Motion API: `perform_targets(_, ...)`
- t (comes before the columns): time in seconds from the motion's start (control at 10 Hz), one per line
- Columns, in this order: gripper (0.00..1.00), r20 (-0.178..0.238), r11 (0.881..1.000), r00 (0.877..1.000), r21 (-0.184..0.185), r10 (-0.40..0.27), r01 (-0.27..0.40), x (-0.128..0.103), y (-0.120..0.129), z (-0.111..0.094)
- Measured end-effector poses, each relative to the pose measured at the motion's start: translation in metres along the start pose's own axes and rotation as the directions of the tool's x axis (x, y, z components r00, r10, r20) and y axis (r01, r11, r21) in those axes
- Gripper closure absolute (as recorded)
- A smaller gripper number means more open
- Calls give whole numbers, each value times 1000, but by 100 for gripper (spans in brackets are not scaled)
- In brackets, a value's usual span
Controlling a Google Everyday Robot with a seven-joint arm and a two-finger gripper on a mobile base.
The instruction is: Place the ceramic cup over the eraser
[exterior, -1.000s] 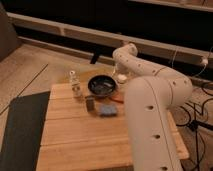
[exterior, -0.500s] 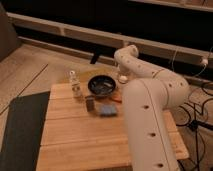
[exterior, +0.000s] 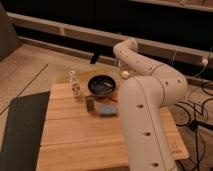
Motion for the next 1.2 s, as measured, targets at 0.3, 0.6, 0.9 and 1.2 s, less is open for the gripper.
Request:
perform_targets(0.3,100,181,993,981,-88,-63,80,-41,40,-105)
perform_targets(0.6,100,234,962,966,-220,-110,162,-12,92,-163)
perform_targets(0.9,100,248,917,956,-324,-155,233,36,124,-206)
perform_targets(1.2,100,241,873,943,-377,-229,308,84,139,-233)
